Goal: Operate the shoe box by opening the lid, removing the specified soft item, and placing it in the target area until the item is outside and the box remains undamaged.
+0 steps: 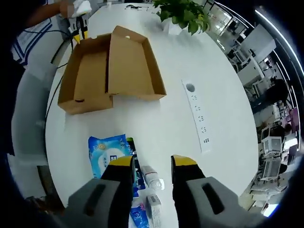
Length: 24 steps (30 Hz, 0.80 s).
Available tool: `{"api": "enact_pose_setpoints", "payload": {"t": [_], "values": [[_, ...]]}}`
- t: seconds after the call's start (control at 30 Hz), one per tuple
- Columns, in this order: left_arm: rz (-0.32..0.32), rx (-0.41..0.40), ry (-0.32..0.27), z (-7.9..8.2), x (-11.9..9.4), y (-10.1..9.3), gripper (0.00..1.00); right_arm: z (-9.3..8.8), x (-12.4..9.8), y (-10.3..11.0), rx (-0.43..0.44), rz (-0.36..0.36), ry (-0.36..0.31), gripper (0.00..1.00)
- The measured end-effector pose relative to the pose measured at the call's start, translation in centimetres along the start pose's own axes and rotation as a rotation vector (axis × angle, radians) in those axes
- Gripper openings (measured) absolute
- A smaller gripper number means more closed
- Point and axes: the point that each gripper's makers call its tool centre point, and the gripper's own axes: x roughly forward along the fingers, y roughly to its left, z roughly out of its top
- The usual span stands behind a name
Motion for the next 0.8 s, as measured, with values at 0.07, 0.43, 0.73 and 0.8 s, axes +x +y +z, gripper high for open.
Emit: {"api": "enact_pose_setpoints", "payload": {"t": [0.07, 0.43, 0.73, 0.8], "values": [[0.004, -0.008, -0.005, 0.0, 0.1, 0.0, 0.12, 1.5, -0.1, 0.4, 0.030, -0.014, -0.055, 0.23], [0.013, -0.074, -0.006, -0.3, 0.1, -0.1, 0.10, 7.8, 0.4, 1.2, 0.310, -0.089, -0.244, 0.18], [0.012, -0.137, -0.019, -0.4, 0.1, 0.0, 0.08, 8.3, 4.0, 0.9, 0.693, -0.061, -0.239, 0.16], [0.013, -0.140, -0.022, -0.4, 0.1, 0.0, 0.08, 8.2, 4.8, 0.8, 0.712, -0.069, -0.223, 0.16]]}}
